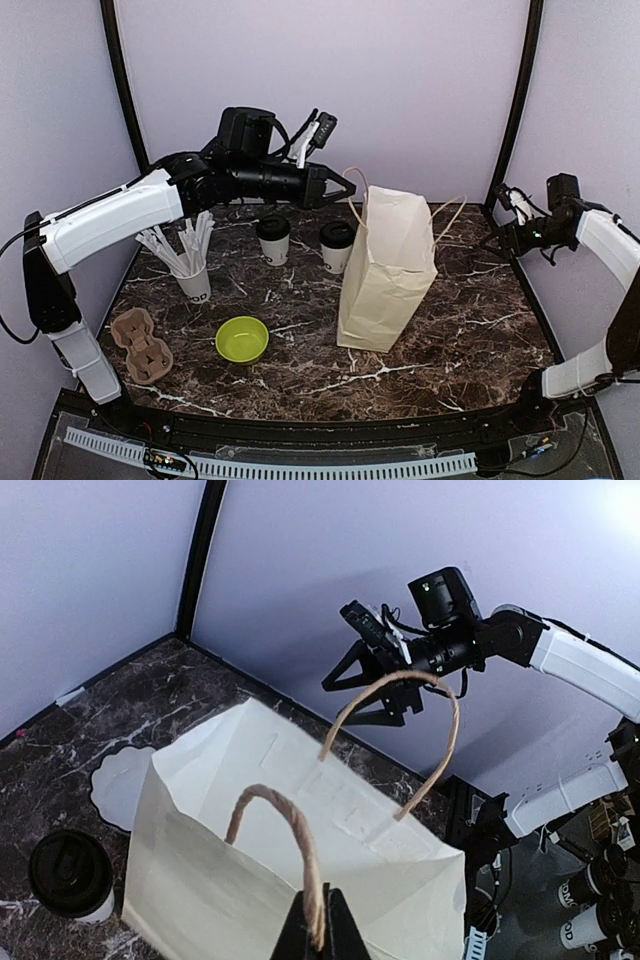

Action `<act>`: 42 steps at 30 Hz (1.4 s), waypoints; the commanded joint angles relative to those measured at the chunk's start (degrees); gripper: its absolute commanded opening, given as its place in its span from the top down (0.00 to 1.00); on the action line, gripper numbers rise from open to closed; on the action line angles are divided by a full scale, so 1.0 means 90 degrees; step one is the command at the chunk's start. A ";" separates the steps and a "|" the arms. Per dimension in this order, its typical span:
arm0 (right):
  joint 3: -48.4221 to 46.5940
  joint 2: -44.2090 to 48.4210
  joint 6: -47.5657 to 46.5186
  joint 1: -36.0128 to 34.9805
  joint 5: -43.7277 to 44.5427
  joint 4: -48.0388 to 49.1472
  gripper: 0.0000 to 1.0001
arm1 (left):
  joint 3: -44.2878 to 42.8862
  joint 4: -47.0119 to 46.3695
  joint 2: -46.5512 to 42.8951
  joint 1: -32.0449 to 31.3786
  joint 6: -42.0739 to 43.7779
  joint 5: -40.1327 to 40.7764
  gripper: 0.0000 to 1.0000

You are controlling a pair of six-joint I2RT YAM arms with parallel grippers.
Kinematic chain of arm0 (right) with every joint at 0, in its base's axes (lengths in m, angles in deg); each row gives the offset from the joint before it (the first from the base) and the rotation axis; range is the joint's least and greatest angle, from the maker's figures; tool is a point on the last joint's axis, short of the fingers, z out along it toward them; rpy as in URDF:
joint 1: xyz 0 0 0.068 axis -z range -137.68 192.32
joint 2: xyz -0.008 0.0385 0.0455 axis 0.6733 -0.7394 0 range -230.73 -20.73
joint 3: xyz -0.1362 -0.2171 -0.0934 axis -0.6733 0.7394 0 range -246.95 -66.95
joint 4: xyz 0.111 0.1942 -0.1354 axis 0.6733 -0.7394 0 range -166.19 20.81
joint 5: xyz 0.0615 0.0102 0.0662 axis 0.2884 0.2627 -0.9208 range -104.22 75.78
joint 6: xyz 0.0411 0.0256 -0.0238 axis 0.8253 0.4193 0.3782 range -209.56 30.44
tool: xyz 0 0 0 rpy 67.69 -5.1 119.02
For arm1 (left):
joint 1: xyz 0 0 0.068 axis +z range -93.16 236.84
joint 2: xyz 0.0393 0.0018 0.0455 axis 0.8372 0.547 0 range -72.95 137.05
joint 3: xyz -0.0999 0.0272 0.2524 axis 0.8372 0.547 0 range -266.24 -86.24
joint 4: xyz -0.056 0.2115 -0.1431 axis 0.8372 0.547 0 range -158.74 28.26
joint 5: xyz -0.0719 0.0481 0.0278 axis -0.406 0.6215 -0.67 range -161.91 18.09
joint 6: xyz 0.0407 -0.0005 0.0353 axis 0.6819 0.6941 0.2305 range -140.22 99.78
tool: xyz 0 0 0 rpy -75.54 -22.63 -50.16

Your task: Pack the takeout coffee

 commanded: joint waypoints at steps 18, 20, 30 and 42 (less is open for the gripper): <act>0.0031 0.0447 -0.1160 -0.2966 0.0005 -0.0441 0.28 | -0.0642 0.1161 0.0143 0.0195 0.0064 0.0903 0.87; -0.0115 0.0239 -0.1247 -0.3271 0.0145 -0.0549 0.29 | -0.0449 0.1161 -0.0055 0.0191 0.0047 0.0985 0.88; -0.1334 -0.0016 -0.1588 -0.3855 -0.0361 -0.1695 0.29 | 0.0989 0.1539 -0.1414 0.0194 -0.0265 0.1772 0.91; -0.1632 -0.0220 -0.1570 -0.3855 -0.0527 -0.1703 0.29 | 0.0931 0.2012 -0.1631 0.0807 -0.0516 0.2442 0.90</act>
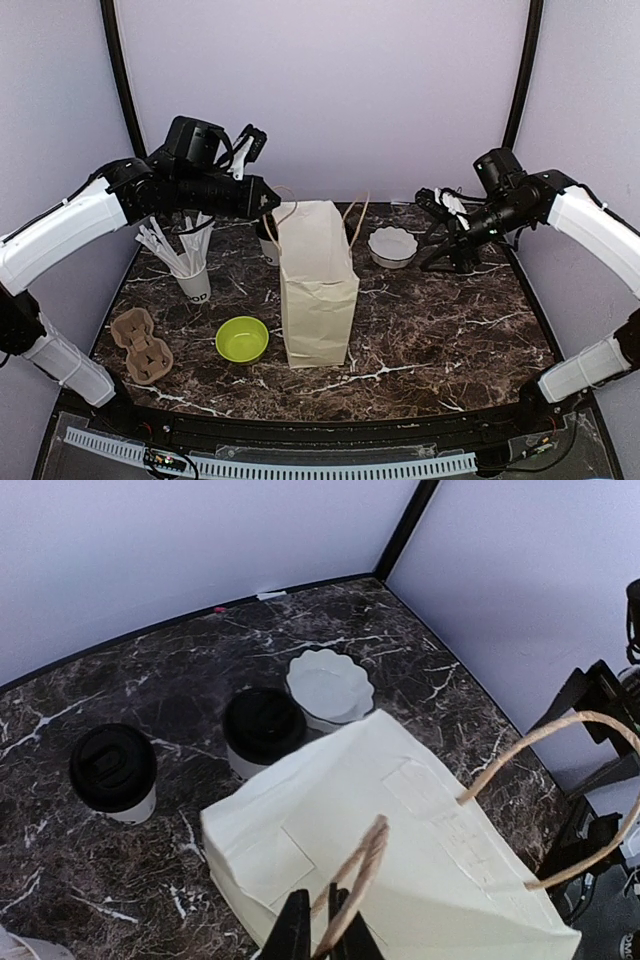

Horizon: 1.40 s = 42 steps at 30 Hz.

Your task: Pack the takeout coffee

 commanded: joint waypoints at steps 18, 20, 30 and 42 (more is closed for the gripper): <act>0.0171 0.0030 0.0185 -0.0018 0.0115 0.0358 0.29 | -0.0008 0.1236 -0.0295 0.0250 -0.0851 -0.0287 0.28; 0.0193 -0.0045 0.0168 -0.0018 0.0116 0.0383 0.28 | 0.0146 0.1314 -0.0362 0.0236 -0.0968 -0.0506 0.27; 0.0165 -0.0153 0.0183 -0.0018 0.0143 0.0377 0.29 | 0.0357 0.1288 -0.0252 0.0210 -0.0930 -0.0404 0.46; 0.0287 0.0176 0.0338 -0.0008 0.0644 0.0360 0.29 | -0.0009 0.1119 0.0155 0.0198 -0.0757 -0.0708 0.94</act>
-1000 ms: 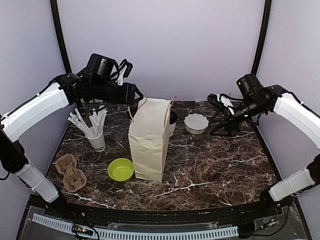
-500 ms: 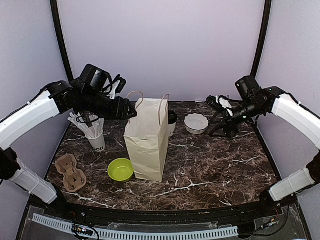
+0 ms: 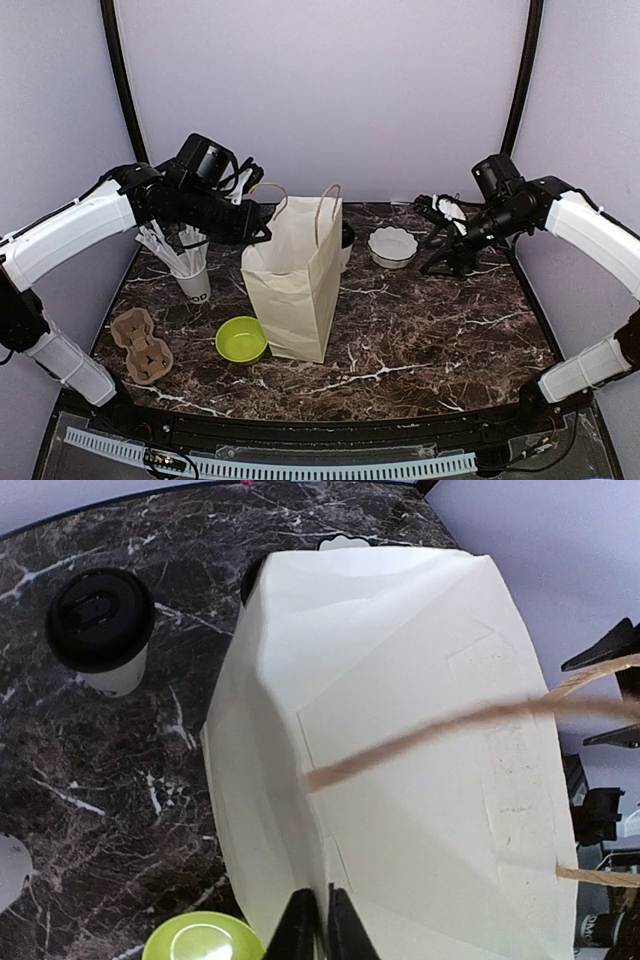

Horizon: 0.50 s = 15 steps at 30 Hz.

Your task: Pack the takeout coffee

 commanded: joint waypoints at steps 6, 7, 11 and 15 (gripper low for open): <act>-0.0222 0.0208 0.0216 0.0100 0.0328 -0.0047 0.30 | -0.0674 -0.0483 0.0090 -0.0282 0.0421 -0.0640 1.00; -0.0263 0.0192 0.0247 0.0166 0.0284 -0.0055 0.30 | -0.0744 -0.0513 0.0151 -0.0287 0.0570 -0.0744 1.00; -0.0500 0.0150 0.0276 0.0585 -0.0103 -0.0284 0.30 | -0.1290 -0.0348 0.0477 -0.0292 0.1342 -0.1004 1.00; -0.0613 0.0269 0.0232 0.0883 -0.0259 -0.0536 0.30 | -0.2312 0.0220 0.1020 -0.0120 0.2235 -0.1593 1.00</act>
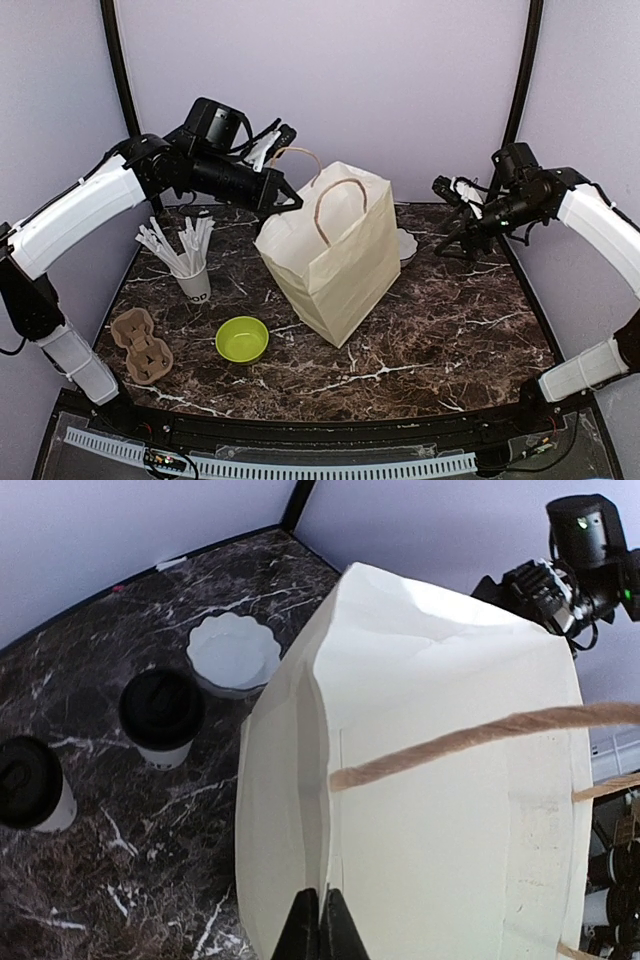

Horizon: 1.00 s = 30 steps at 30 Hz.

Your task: Pack the takeout coffee

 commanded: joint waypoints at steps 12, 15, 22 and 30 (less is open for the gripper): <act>0.0743 0.0634 0.0080 0.0818 -0.0552 0.0042 0.29 | -0.3574 0.2231 0.2594 0.0639 0.2737 -0.2146 1.00; 0.0837 0.0643 0.0063 0.0828 -0.0584 0.0046 0.29 | -0.3918 0.2372 0.2962 0.0775 0.2858 -0.2276 0.99; 0.0864 0.0636 -0.0062 0.0866 -0.0492 -0.0021 0.29 | -0.4110 0.2247 0.3381 0.0806 0.2899 -0.2452 0.95; 0.1056 0.0544 0.0050 0.0877 -0.0749 0.0192 0.29 | -0.4444 0.1797 0.3255 0.0767 0.2666 -0.1165 0.45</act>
